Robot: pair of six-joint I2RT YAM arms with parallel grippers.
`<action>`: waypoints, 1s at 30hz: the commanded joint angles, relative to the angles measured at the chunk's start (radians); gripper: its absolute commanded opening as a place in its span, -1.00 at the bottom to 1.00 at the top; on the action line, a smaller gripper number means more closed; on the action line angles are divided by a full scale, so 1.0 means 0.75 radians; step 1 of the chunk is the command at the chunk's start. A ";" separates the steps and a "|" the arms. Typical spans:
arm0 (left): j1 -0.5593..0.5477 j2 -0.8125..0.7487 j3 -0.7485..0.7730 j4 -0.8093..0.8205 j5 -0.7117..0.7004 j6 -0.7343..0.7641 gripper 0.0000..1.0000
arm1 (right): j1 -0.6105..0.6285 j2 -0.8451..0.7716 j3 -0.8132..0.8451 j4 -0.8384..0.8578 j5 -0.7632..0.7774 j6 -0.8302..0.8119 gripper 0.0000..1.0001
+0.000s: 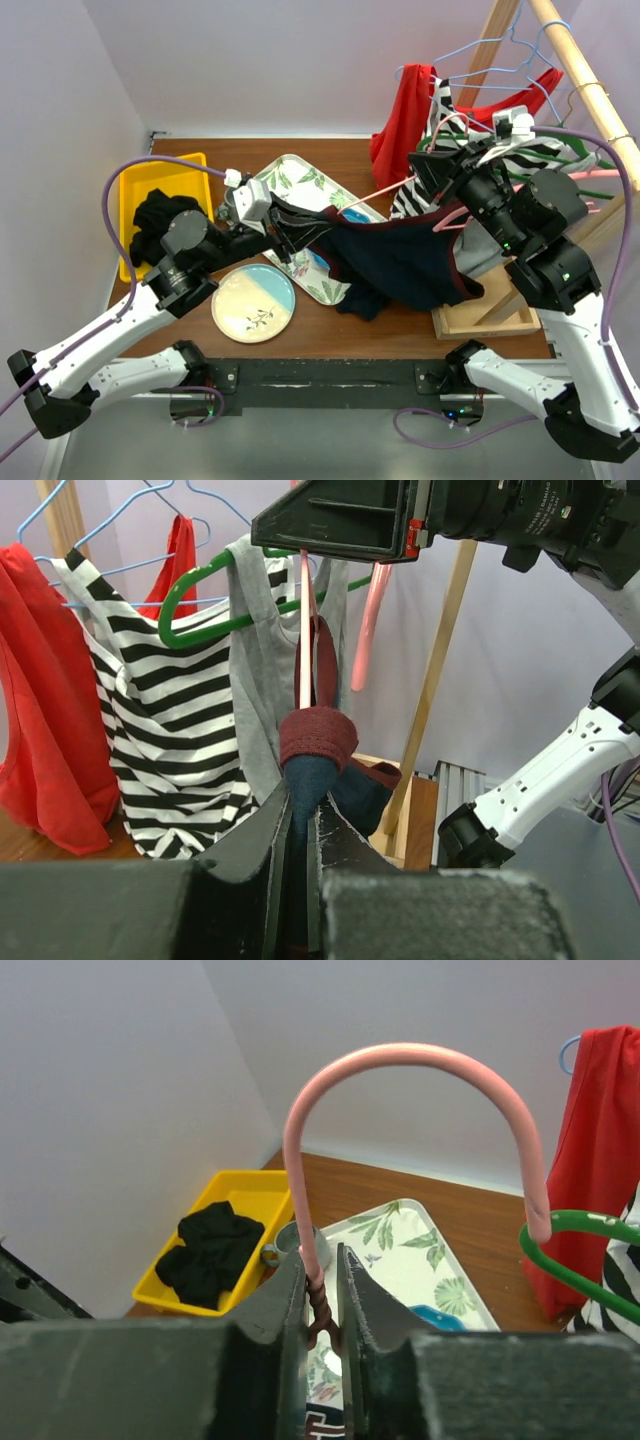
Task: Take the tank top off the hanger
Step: Place the tank top in the bin.
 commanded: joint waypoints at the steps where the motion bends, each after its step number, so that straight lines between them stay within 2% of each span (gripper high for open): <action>1: 0.006 -0.044 -0.005 0.051 0.021 -0.019 -1.00 | 0.005 -0.025 -0.035 0.156 0.000 -0.051 -1.00; 4: 0.006 -0.048 -0.001 0.014 0.015 -0.009 -1.00 | 0.005 -0.046 -0.068 0.193 0.006 -0.059 -1.00; 5: 0.006 -0.052 0.003 0.000 0.001 -0.005 -0.88 | 0.005 -0.056 -0.072 0.199 0.008 -0.059 -1.00; 6: 0.006 -0.067 0.003 -0.017 -0.020 0.008 -0.51 | 0.005 -0.060 -0.072 0.199 0.010 -0.057 -1.00; 8: 0.006 -0.095 -0.005 -0.068 -0.097 0.028 -0.24 | 0.005 -0.072 -0.070 0.207 0.014 -0.051 -1.00; 9: 0.006 -0.134 -0.012 -0.078 -0.126 0.046 -0.03 | 0.005 -0.078 -0.066 0.207 0.012 -0.049 -1.00; 12: 0.006 -0.210 -0.044 -0.090 -0.204 0.081 0.30 | 0.007 -0.083 -0.048 0.205 -0.015 -0.027 -1.00; 18: 0.006 -0.263 -0.085 -0.160 -0.230 0.114 0.44 | 0.005 -0.074 -0.023 0.221 -0.074 0.037 -1.00; 27: 0.006 -0.247 -0.259 -0.021 -0.138 0.016 0.42 | 0.005 -0.070 -0.027 0.264 -0.098 0.078 -1.00; 30: 0.006 -0.255 -0.322 0.085 -0.120 -0.002 0.43 | 0.005 -0.074 -0.031 0.262 -0.099 0.082 -1.00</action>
